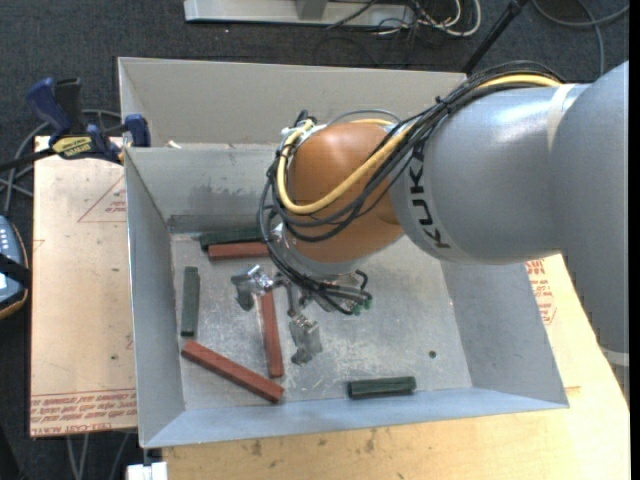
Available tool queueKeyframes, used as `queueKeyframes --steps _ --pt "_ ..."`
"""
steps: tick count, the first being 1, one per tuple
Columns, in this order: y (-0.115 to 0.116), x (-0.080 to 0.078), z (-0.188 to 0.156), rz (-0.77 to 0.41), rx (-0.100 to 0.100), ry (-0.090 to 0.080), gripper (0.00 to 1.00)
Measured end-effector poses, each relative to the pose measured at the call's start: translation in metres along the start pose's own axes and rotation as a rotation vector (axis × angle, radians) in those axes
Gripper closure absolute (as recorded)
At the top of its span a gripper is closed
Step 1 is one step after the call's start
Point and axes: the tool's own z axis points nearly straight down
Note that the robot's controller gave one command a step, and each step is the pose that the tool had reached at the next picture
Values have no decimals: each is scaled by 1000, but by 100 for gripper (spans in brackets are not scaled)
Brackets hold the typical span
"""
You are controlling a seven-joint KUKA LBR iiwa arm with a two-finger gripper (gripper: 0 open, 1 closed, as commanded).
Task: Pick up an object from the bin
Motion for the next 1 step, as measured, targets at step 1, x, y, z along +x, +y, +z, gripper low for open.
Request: queueKeyframes --steps 1 --pt "-13 -3 81 -387 3 2 0"
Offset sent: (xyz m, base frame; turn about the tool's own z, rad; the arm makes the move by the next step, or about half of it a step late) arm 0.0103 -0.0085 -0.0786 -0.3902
